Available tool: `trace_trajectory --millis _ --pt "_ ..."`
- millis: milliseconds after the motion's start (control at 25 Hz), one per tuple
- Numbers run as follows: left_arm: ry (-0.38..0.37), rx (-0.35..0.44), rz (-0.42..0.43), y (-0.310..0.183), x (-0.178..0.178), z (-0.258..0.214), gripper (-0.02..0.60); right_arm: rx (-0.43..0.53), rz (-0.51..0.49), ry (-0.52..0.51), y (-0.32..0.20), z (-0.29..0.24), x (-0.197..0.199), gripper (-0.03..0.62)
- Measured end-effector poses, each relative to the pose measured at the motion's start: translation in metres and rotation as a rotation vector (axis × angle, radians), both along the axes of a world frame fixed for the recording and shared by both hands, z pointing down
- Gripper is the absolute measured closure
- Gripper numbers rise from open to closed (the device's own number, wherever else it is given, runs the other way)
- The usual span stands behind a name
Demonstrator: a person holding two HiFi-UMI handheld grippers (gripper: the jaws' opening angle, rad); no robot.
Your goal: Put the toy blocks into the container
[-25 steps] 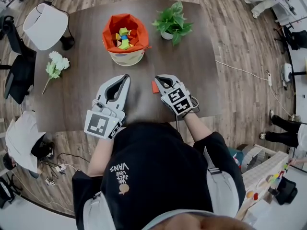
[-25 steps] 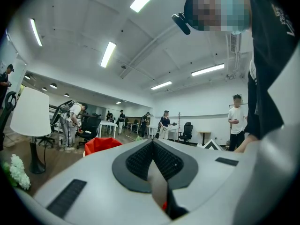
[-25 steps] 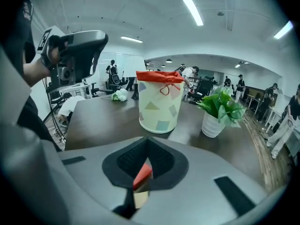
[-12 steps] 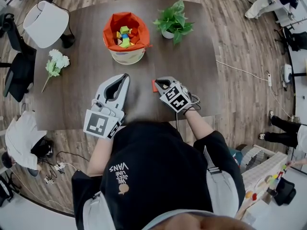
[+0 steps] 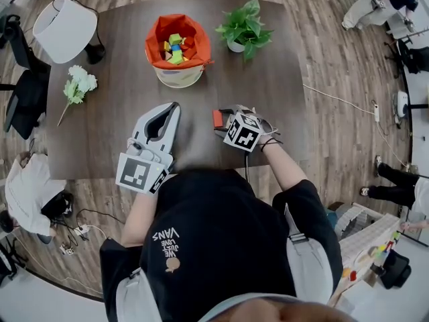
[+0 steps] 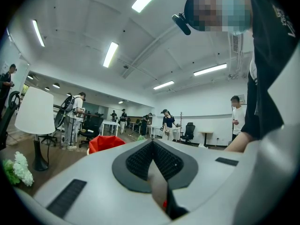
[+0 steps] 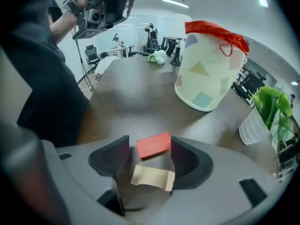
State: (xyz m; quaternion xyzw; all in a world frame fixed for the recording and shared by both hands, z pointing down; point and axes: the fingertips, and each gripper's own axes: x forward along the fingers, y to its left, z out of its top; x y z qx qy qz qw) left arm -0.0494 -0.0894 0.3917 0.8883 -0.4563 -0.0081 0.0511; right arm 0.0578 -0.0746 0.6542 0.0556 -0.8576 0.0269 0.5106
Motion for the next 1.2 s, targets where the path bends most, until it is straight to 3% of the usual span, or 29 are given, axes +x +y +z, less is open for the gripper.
trace_trajectory --millis 200,440,840,1200 --pt "-0.001 -0.003 -0.006 0.001 0.000 0.001 0.571 0.050 -0.160 0.072 0.002 0.009 -0.003 0.278" --pt "-0.003 -0.005 -0.028 0.003 -0.006 0.002 0.571 0.044 -0.251 0.161 -0.001 0.023 -0.002 0.266" --pt "-0.003 -0.011 -0.056 0.006 -0.013 0.003 0.571 -0.022 -0.316 0.236 -0.004 0.039 -0.003 0.267" --pt "-0.002 -0.013 -0.058 0.006 -0.013 0.004 0.571 -0.061 -0.313 0.249 -0.003 0.042 -0.003 0.269"
